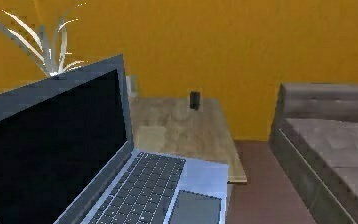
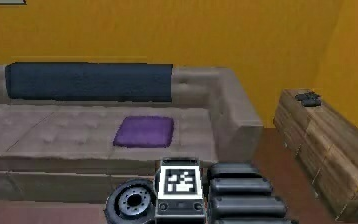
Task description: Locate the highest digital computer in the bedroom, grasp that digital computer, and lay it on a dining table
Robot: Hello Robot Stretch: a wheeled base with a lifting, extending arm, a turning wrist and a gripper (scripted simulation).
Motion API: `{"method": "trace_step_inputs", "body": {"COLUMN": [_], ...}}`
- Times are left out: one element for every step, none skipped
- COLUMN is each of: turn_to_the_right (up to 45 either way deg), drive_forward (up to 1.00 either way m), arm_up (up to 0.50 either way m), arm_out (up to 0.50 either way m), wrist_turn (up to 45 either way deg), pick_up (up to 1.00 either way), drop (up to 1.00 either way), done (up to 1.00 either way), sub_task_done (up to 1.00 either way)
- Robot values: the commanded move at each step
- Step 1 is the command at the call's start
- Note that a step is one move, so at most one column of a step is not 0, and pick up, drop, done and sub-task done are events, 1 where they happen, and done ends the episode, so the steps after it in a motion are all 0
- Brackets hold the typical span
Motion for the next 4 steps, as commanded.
{"method": "trace_step_inputs", "body": {"turn_to_the_right": [0.0, -45.0, -45.0, -21.0], "drive_forward": [0.40, 0.00, 0.00, 0.00], "arm_up": [0.00, 0.00, 0.00, 0.00], "arm_out": [0.00, 0.00, 0.00, 0.00], "wrist_turn": [0.0, 0.0, 0.0, 0.0], "pick_up": [0.00, 0.00, 0.00, 0.00], "drop": [0.00, 0.00, 0.00, 0.00], "done": [0.00, 0.00, 0.00, 0.00], "sub_task_done": [0.00, 0.00, 0.00, 0.00]}}
